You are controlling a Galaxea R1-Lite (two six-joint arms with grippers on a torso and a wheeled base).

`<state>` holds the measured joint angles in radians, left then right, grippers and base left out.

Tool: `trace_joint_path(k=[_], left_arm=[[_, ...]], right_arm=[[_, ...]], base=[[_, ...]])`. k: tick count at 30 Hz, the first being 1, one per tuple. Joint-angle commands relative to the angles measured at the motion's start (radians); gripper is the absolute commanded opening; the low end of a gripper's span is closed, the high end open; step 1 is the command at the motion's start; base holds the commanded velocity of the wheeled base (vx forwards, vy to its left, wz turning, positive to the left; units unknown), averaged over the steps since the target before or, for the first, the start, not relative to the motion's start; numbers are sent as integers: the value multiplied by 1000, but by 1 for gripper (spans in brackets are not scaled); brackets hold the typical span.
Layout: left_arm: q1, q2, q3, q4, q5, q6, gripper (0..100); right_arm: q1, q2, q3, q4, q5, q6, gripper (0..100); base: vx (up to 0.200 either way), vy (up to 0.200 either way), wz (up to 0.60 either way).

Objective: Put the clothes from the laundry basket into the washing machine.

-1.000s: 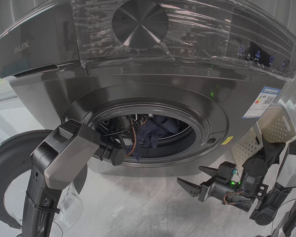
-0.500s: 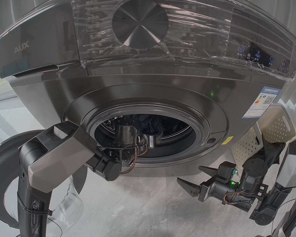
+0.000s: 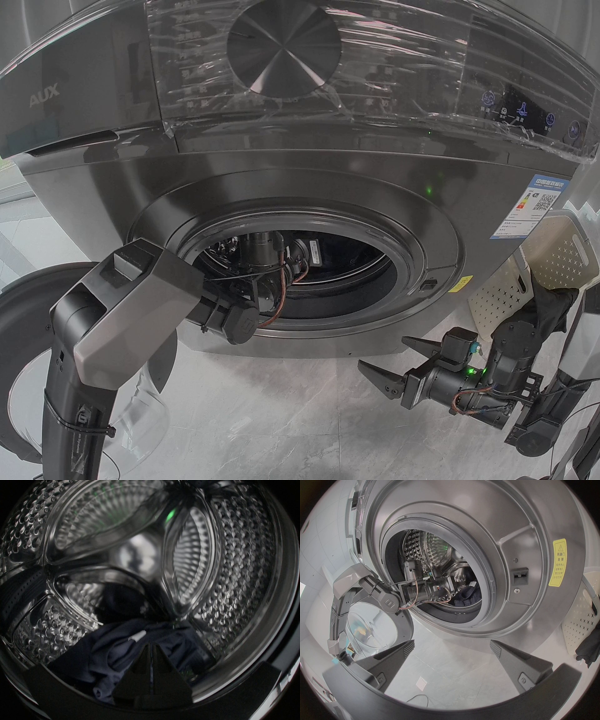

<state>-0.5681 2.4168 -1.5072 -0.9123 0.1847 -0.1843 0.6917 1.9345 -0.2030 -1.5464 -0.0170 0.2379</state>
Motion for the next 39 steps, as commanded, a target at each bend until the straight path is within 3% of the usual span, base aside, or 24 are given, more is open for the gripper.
trace_joint_path(k=[1, 5, 10, 11, 20, 24, 31, 32, 39], left_arm=[[2, 77, -122, -62, 35, -27, 0], [17, 133, -191, -131, 42, -20, 0], [17, 128, -162, -131, 42, -20, 0], [16, 117, -142, -128, 42, -18, 100], [-7, 7, 35, -23, -1, -17, 100], [-7, 44, 36, -5, -25, -15, 100], [19, 159, -74, 16, -24, 34, 100], [22, 169, -91, 20, -22, 42, 0], [25, 228, -249, 63, -7, 45, 0]], right_arm=[[-1, 4, -4, -1, 0, 0, 100], [0, 4, -7, -1, 0, 0, 100], [-1, 3, -6, -1, 0, 0, 100], [-1, 3, -7, -1, 0, 0, 100], [-1, 4, -6, -1, 0, 0, 100], [0, 6, -7, -1, 0, 0, 100], [5, 6, -7, -1, 0, 0, 100], [5, 6, -7, -1, 0, 0, 100], [5, 4, -7, -1, 0, 0, 100]], base=[[0, 0, 0], [0, 0, 0], [0, 0, 0], [0, 0, 0], [0, 0, 0], [0, 0, 0], [0, 0, 0], [0, 0, 0], [0, 0, 0]])
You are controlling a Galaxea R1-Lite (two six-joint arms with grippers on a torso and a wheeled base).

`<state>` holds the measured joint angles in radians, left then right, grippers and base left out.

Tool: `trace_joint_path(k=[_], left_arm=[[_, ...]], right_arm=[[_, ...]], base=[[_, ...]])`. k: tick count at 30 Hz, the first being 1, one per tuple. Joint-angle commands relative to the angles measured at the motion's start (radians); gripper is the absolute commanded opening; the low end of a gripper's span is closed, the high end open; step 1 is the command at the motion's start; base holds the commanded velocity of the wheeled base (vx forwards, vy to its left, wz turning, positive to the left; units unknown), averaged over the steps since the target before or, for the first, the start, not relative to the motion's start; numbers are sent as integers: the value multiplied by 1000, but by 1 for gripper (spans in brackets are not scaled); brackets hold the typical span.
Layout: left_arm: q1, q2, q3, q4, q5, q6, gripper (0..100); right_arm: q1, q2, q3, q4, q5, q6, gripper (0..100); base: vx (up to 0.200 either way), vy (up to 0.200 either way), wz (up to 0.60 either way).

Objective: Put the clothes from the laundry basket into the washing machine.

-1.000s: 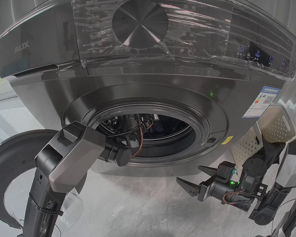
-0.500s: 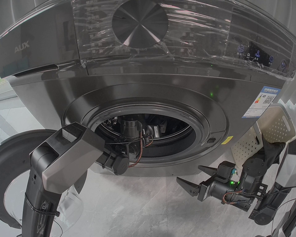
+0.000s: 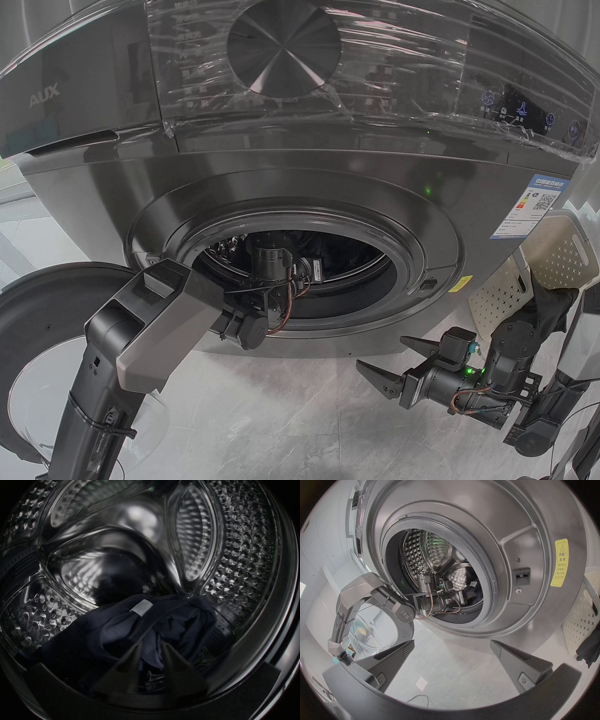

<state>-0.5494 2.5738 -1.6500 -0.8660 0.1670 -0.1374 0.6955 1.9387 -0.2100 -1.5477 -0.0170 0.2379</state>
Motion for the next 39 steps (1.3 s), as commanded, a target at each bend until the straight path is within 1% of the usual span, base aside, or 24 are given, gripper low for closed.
trace_joint_path(k=[1, 3, 6, 7, 10, 16, 17, 22, 24, 27, 28, 30, 31, 32, 33, 34, 36, 39], left_arm=[[8, 83, -140, 15, 22, -4, 0], [19, 112, -217, 10, 43, -7, 0], [31, 166, -350, -13, 62, -11, 0], [39, 174, -350, -27, 71, -11, 0], [45, 163, -350, -61, 77, -14, 0], [43, 135, -350, -68, 80, -14, 0], [43, 135, -350, -68, 80, -14, 100], [28, 134, -350, -71, 81, -16, 100], [8, 94, -313, -71, 92, -16, 100], [-23, -24, -125, -71, 103, -14, 100], [-38, -81, -31, -73, 103, -14, 100], [-61, -167, 107, -76, 103, -13, 100], [-69, -187, 144, -77, 103, -13, 100], [-92, -256, 274, -90, 101, -11, 100], [-109, -304, 361, -108, 101, -10, 100], [-109, -304, 361, -108, 101, -10, 100], [-178, -422, 576, -171, 94, -10, 100], [-245, -529, 766, -219, 86, -4, 100]], right_arm=[[1, 0, 0, 0, 0, 0, 100], [-1, 0, -2, 0, 0, 0, 100], [1, 0, -2, 0, 0, 0, 100], [1, 0, -2, 0, 0, 0, 100], [1, 0, -2, 0, 0, 0, 100], [2, 0, -3, 0, 0, 0, 100], [4, 2, -3, 0, 0, 0, 100], [2, 0, -2, 0, 0, 0, 100], [1, 0, 1, 0, 0, 0, 100], [1, 0, 4, 0, 0, 0, 100], [1, -3, 6, 0, 0, 0, 100], [-1, -6, 9, 0, 0, 0, 100], [-1, -6, 9, 0, 0, 0, 100], [-2, -11, 12, 0, 0, 0, 100], [-1, -12, 18, 0, 0, 0, 100], [-1, -12, 18, 0, 0, 0, 100], [2, -27, 47, 1, 3, 1, 100], [15, -55, 86, 1, 8, 0, 100]], base=[[0, 0, 0], [0, 0, 0], [0, 0, 0], [0, 0, 0], [0, 0, 0], [0, 0, 0], [0, 0, 0], [0, 0, 0], [0, 0, 0], [0, 0, 0], [0, 0, 0], [0, 0, 0], [0, 0, 0], [0, 0, 0], [0, 0, 0], [0, 0, 0], [0, 0, 0], [0, 0, 0]])
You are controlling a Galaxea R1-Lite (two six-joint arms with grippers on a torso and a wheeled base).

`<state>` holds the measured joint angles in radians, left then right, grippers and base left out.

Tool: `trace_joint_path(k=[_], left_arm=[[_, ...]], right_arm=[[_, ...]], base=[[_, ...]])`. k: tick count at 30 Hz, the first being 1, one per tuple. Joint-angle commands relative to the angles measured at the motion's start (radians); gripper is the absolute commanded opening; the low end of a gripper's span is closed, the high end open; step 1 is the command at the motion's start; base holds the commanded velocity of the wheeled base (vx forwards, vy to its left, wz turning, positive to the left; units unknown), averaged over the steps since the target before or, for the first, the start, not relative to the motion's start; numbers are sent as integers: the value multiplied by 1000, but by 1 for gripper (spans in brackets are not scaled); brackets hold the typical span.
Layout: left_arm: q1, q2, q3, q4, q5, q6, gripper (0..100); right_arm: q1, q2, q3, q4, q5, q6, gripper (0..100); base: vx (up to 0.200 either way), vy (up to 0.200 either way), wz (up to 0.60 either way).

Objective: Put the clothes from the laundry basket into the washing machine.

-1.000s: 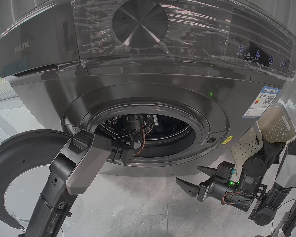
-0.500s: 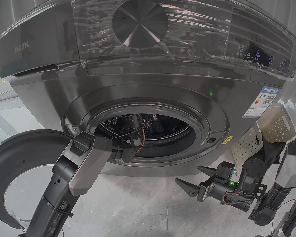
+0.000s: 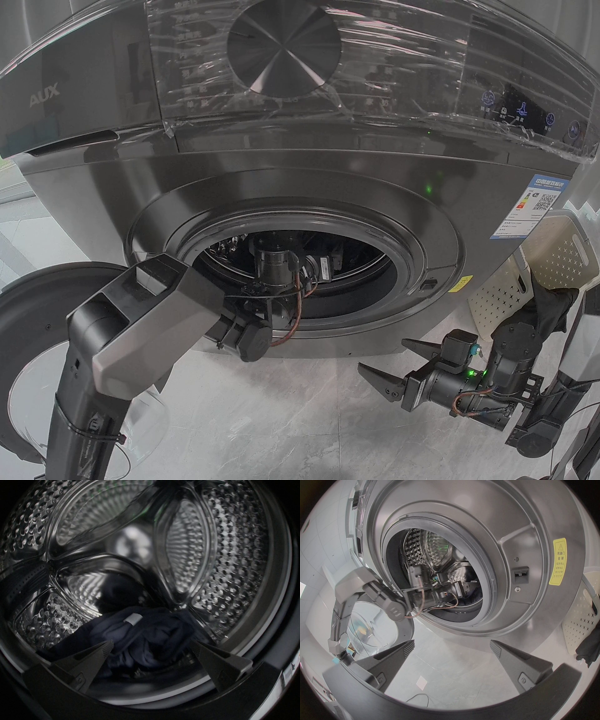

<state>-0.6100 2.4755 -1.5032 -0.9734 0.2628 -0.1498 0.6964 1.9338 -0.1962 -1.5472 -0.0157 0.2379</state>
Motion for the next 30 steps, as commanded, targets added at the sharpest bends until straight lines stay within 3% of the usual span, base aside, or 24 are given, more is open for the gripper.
trace_joint_path(k=[1, 3, 12, 16, 19, 22, 26, 30], left_arm=[[-209, -468, 679, -120, -22, 9, 100], [-252, -530, 779, -136, -53, 7, 100], [-353, -757, 1114, -168, -53, 7, 100], [-358, -811, 1181, -195, -48, 9, 100], [-344, -906, 1268, -235, -45, 15, 100], [-344, -992, 1316, -237, -30, 18, 100], [-317, -1080, 1377, -223, -10, 22, 100], [-295, -1143, 1446, -223, -4, 67, 100]], right_arm=[[23, -62, 86, 3, 7, 0, 100], [35, -85, 104, 3, 7, -2, 100], [38, -161, 182, 4, 5, -9, 100], [31, -188, 196, 4, -3, -12, 100], [9, -285, 196, 4, -49, -42, 100], [-28, -352, 196, 16, -84, -42, 100], [-95, -418, 196, 56, -99, -40, 100], [-136, -512, 196, 157, -105, -46, 100]], base=[[0, 0, 0], [0, 0, 0], [0, 0, 0], [0, 0, 0], [0, 0, 0], [-200, 0, 0], [-150, 0, 0], [-100, 0, 0]])
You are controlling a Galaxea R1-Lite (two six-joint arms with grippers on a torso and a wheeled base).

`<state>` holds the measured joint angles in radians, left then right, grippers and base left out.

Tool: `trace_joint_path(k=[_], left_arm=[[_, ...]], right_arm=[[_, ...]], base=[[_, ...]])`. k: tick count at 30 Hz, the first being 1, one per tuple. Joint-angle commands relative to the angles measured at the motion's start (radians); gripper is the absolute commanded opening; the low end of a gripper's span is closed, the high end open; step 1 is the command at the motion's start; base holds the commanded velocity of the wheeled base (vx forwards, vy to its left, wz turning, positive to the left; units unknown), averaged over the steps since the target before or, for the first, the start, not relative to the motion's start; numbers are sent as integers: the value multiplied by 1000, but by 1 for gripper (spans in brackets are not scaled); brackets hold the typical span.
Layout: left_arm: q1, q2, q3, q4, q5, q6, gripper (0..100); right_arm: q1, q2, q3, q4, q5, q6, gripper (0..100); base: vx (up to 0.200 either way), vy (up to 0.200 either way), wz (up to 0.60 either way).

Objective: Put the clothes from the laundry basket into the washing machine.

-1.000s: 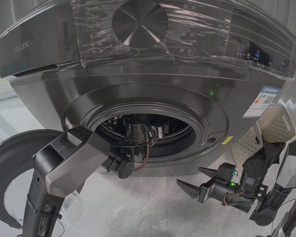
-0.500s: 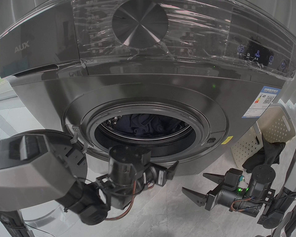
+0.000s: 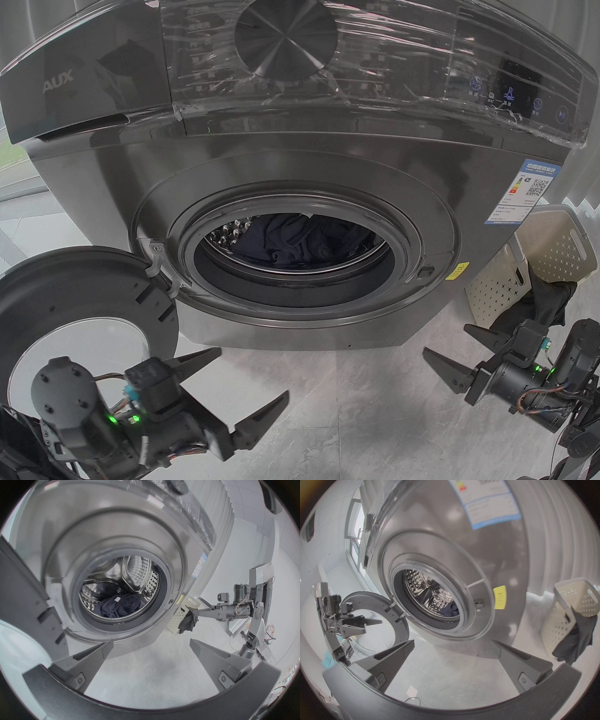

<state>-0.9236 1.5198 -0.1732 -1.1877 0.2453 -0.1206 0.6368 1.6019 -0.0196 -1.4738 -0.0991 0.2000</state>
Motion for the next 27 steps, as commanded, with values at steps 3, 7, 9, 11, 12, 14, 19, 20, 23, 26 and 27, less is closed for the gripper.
trace_joint_path(k=[3, 7, 9, 11, 12, 14, 19, 20, 23, 26, 27], left_arm=[[58, -253, 152, -9, 12, 62, 100], [97, -337, 173, 14, 14, 62, 100], [104, -383, 173, 66, 12, 62, 100], [129, -438, 173, 137, 2, 52, 100], [138, -457, 173, 164, 0, 50, 100], [157, -507, 173, 234, -1, 45, 100], [195, -632, 173, 349, -3, 30, 100], [209, -656, 173, 369, -4, 18, 100], [216, -733, 173, 430, -17, -1, 100], [258, -797, 173, 523, -32, -10, 100], [262, -806, 173, 539, -32, -11, 100]], right_arm=[[-82, -278, 20, 207, -48, -13, 100], [-89, -404, 20, 359, -106, -2, 100], [-112, -438, 20, 399, -117, -1, 100], [-146, -481, 20, 446, -117, 6, 100], [-160, -502, 20, 464, -116, 7, 100], [-187, -560, 20, 515, -116, 7, 100], [-276, -744, 20, 713, -99, -7, 100], [-289, -801, 20, 777, -97, -11, 100], [-301, -959, 20, 946, -86, -33, 100], [-367, -1149, 18, 1118, -76, -65, 100], [-379, -1174, 18, 1135, -70, -68, 100]], base=[[-200, 0, 0], [-50, 0, 0], [-200, 0, 0], [-100, 0, 0], [0, 0, 0], [0, 0, 0], [-120, 0, 0], [0, 0, 0], [-67, 0, 0], [-133, 0, 0], [0, 0, 0]])
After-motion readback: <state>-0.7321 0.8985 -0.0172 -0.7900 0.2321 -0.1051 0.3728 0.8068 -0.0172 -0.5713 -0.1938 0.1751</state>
